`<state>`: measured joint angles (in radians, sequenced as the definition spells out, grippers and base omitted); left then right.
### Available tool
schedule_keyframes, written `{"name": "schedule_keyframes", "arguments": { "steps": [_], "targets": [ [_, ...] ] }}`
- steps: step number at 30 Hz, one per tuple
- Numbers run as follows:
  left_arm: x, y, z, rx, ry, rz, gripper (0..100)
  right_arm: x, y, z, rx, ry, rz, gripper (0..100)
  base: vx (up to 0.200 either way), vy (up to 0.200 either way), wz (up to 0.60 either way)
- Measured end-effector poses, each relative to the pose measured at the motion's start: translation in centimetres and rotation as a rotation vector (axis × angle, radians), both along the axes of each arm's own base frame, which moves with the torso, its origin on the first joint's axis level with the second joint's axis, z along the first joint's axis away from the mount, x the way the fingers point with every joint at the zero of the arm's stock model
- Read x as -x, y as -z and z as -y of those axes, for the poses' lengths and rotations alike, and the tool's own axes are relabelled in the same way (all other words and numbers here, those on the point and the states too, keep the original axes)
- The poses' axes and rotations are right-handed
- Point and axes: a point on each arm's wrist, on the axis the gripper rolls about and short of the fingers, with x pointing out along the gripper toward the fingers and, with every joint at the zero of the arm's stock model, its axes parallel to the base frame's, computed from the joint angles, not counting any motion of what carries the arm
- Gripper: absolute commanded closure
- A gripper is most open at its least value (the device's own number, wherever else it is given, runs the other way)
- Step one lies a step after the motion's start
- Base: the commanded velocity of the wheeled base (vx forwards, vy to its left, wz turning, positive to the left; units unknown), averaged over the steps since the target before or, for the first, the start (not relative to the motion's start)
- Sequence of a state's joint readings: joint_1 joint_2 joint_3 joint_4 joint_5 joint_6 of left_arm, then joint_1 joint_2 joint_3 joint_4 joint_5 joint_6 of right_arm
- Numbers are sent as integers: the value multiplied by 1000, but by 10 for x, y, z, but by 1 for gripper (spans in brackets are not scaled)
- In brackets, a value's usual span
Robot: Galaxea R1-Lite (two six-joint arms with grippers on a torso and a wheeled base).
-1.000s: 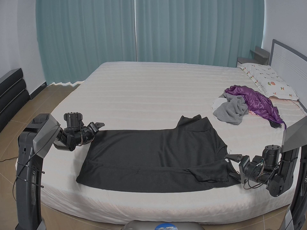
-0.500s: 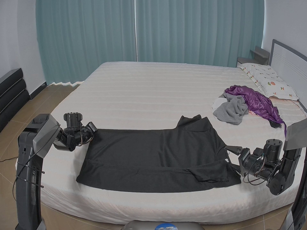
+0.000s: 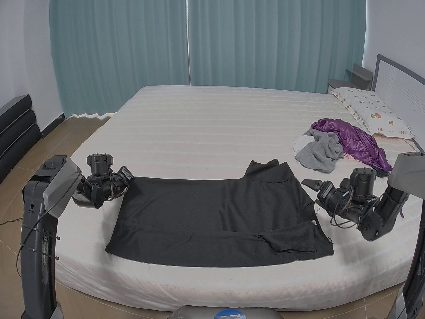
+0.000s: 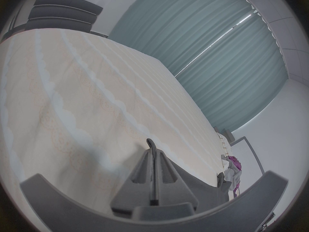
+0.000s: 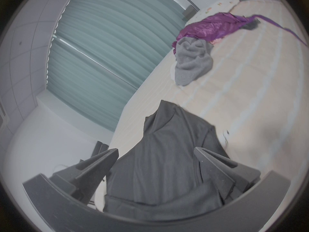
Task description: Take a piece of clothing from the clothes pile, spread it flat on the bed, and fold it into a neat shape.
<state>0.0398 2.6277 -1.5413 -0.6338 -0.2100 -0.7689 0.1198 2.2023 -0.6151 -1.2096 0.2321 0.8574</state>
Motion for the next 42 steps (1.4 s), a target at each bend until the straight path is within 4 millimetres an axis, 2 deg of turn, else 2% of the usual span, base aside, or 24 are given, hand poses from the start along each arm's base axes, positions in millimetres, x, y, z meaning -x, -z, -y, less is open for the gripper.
{"name": "schedule_keyframes", "arguments": {
  "steps": [8, 17, 22, 31, 40, 41, 42],
  "targets": [
    [2, 0, 0, 26, -12, -6, 100, -67, 1, -17, 169, 13, 20, 0, 0, 0, 0],
    [4, 0, 0, 35, -16, -8, 100, -117, 22, -31, 314, 4, -12, 0, 0, 0, 0],
    [5, 1, 0, 36, -16, -11, 100, -138, 31, -30, 395, 2, 7, 0, 0, 0, 0],
    [7, 4, 1, 34, -15, -21, 100, -169, 41, -19, 399, 18, 26, 0, 0, 0, 0],
    [9, 4, 1, 33, -15, -27, 100, -178, 53, -13, 317, -8, 20, 0, 0, 0, 0],
    [9, 4, 1, 33, -15, -27, 100, -179, 54, -13, 314, -9, 19, 100, 0, 0, 0],
    [9, 4, 1, 33, -15, -27, 100, -179, 56, -13, 313, -10, 18, 100, 0, 0, 0]
  ]
}}
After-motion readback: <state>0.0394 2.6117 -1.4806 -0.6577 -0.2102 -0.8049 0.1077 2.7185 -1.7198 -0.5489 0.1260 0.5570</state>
